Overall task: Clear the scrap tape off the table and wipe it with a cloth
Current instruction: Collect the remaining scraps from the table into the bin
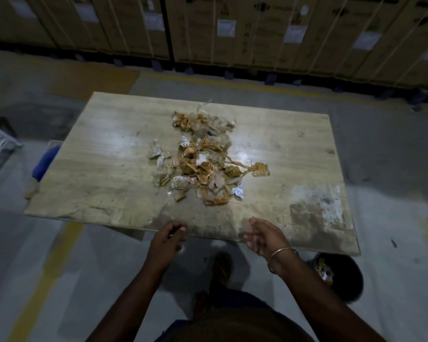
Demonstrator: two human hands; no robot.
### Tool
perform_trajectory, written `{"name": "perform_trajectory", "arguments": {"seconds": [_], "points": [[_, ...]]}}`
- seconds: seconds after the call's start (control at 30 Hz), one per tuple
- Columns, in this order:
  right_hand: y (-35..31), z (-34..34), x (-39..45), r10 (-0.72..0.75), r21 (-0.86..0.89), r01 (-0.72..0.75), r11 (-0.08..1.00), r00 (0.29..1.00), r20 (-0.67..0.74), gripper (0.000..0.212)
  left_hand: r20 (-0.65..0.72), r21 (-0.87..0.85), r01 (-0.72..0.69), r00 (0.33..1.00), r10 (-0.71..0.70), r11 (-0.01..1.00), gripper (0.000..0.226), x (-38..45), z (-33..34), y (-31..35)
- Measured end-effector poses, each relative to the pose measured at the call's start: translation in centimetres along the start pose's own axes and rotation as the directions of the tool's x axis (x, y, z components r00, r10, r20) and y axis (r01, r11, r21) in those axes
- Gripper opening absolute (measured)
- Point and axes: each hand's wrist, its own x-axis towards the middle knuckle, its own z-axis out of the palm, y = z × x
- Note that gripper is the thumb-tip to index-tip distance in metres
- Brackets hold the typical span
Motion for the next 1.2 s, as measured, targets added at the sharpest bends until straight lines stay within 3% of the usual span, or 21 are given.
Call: {"name": "perform_trajectory", "arguments": {"seconds": [0.1,0.17,0.27,0.37,0.5,0.57,0.67,0.83,1.0,1.1,1.2], "points": [[-1.4,1.0,2.7,0.023,0.102,-0.021,0.995,1.000,-0.015,0.020,0.001,-0.061,0.034,0.999,-0.034,0.998,0.017,3.3,-0.6,1.8],[-2.6,2.1,4.7,0.012,0.097,-0.011,0.995,1.000,-0.013,0.025,-0.034,-0.078,0.017,0.999,-0.020,0.997,0.042,5.6,-1.3,3.1],[-3.9,4.5,7.2,-0.033,-0.033,0.032,0.999,0.999,-0.017,0.028,-0.156,-0.005,0.024,0.987,-0.024,1.000,0.062,9.5,-3.2,4.2],[-4.6,7.0,10.1,-0.141,-0.275,0.103,0.956,0.982,-0.123,0.065,-0.249,0.102,0.088,0.967,-0.061,0.991,0.095,14.0,-5.7,5.3],[-4.6,10.5,12.5,-0.273,-0.538,0.178,0.824,0.957,-0.102,0.089,-0.179,0.363,0.027,0.983,0.041,0.931,0.087,18.1,-7.0,7.0],[-4.6,12.6,13.0,-0.320,-0.612,0.195,0.766,0.942,-0.101,0.090,-0.100,0.441,-0.020,0.992,0.071,0.897,0.095,19.7,-6.9,7.9],[-5.0,15.9,14.2,-0.308,-0.634,0.156,0.758,0.942,-0.136,0.079,-0.011,0.520,-0.070,0.996,0.089,0.851,0.080,22.4,-6.2,8.4],[-5.7,21.8,15.7,-0.258,-0.585,0.087,0.806,0.942,-0.215,0.064,0.100,0.409,-0.093,0.993,0.056,0.908,0.052,23.5,-3.1,9.6],[-6.1,27.0,16.0,-0.185,-0.424,0.024,0.905,0.921,-0.342,0.047,0.032,0.369,-0.024,0.999,0.013,0.929,0.051,24.4,-1.2,8.1],[-6.3,29.5,15.3,-0.199,-0.420,0.065,0.905,0.938,-0.283,0.054,0.033,0.041,0.080,0.996,-0.081,0.996,0.082,25.7,-1.5,7.7],[-5.6,30.6,14.9,-0.226,-0.231,0.153,0.961,0.915,-0.334,0.057,0.034,-0.138,0.097,0.995,-0.093,0.986,0.076,25.7,-1.9,8.5]]}}
